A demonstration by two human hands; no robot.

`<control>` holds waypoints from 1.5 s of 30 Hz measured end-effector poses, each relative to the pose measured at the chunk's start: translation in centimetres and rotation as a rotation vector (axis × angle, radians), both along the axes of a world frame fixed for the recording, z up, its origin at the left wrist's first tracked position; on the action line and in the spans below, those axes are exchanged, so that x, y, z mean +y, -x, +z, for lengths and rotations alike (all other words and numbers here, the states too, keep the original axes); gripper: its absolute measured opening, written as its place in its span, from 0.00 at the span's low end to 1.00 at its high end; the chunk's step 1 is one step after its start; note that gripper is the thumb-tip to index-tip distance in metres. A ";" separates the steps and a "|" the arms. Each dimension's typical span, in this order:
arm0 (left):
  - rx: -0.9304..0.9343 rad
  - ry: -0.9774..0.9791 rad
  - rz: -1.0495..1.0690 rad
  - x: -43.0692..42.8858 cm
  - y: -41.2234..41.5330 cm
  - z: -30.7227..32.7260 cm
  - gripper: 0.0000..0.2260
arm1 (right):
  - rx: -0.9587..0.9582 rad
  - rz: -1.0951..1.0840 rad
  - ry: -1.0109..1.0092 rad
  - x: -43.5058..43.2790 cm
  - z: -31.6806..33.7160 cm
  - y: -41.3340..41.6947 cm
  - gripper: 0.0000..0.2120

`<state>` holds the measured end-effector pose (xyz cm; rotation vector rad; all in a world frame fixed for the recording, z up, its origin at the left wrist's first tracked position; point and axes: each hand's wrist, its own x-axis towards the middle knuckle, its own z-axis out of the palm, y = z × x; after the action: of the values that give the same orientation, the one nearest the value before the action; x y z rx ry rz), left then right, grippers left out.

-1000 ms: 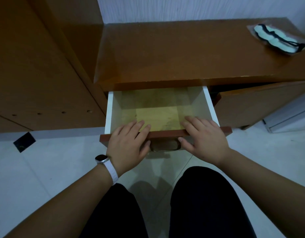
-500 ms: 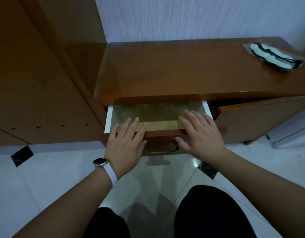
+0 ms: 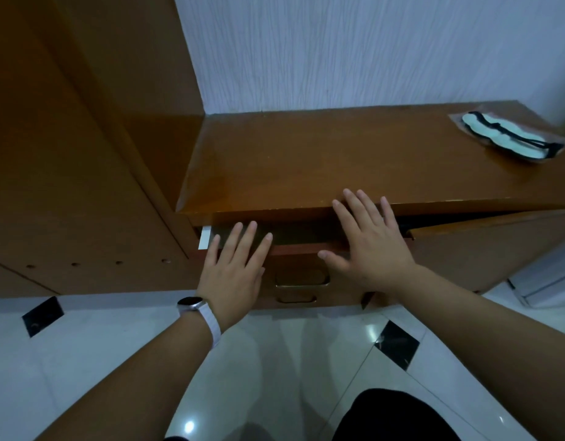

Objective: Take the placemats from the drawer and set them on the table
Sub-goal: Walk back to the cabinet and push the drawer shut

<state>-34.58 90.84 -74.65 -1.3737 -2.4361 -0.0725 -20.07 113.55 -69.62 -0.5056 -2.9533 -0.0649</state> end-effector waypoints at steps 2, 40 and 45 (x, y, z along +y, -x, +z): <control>0.006 0.002 0.007 0.4 0.3 0.1 0.31 | -0.012 0.002 0.008 0.6 0.3 0.4 0.45; 0.260 -0.227 -0.001 3.0 5.6 -1.0 0.32 | 0.242 0.004 -0.156 1.9 -3.3 1.8 0.38; 0.239 -0.219 0.014 3.0 5.2 -0.8 0.31 | 0.218 -0.006 -0.142 1.6 -2.9 1.7 0.38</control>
<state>-39.78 93.83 -75.42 -1.1957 -2.1690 -0.1566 -21.76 115.18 -72.56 -0.4700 -2.7110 -0.2053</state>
